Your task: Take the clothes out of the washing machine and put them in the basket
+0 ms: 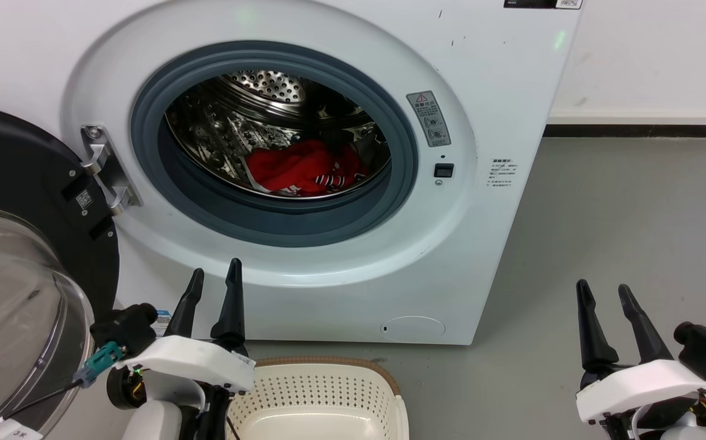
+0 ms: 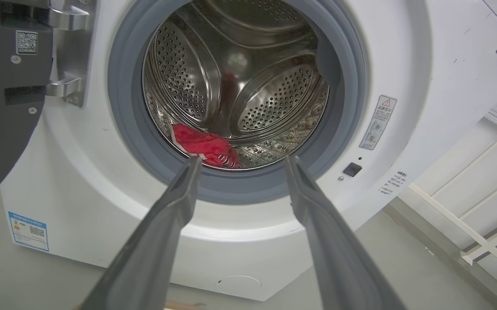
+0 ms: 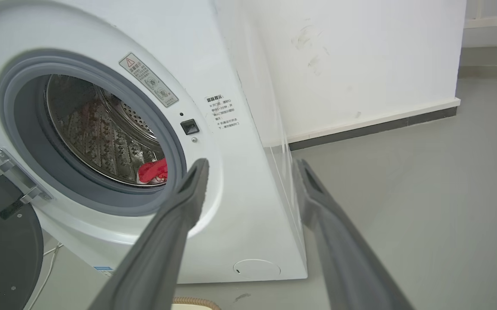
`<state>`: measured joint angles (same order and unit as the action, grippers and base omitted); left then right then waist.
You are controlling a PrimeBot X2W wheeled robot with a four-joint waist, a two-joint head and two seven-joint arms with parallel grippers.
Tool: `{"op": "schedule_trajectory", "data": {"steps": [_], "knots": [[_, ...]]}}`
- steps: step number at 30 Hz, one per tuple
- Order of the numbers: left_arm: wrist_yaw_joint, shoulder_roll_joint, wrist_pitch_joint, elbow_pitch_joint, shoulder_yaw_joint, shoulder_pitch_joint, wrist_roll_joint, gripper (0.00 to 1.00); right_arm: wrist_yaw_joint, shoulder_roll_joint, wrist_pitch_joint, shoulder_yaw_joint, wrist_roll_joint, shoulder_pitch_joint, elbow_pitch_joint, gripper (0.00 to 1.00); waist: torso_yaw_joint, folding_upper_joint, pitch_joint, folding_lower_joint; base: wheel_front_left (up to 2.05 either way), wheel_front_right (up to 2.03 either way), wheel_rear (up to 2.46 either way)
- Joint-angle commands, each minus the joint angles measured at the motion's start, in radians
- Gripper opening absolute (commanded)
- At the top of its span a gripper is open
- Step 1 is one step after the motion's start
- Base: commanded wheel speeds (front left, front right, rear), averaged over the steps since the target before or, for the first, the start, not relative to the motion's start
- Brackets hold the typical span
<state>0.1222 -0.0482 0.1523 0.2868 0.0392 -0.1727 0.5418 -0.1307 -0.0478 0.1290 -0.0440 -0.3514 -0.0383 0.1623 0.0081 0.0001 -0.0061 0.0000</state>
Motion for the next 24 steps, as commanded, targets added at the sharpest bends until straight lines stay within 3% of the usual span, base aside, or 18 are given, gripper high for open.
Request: {"op": "schedule_trajectory", "data": {"steps": [1, 24], "knots": [[-0.004, -0.003, 0.008, -0.005, 0.006, -0.023, -0.031, 1.00, 0.000, -0.004, 0.008, 0.002, 0.035, 0.001, -0.011, 1.00, 0.001, -0.0001, 0.000, 0.0000, 0.00, 0.00, 0.00], [-0.022, -0.003, 0.064, 0.034, 0.027, -0.042, -0.266, 1.00, 0.000, -0.004, 0.037, 0.003, 0.279, 0.011, -0.007, 1.00, 0.007, -0.0001, 0.003, 0.0000, 0.00, 0.00, 0.00]]}}
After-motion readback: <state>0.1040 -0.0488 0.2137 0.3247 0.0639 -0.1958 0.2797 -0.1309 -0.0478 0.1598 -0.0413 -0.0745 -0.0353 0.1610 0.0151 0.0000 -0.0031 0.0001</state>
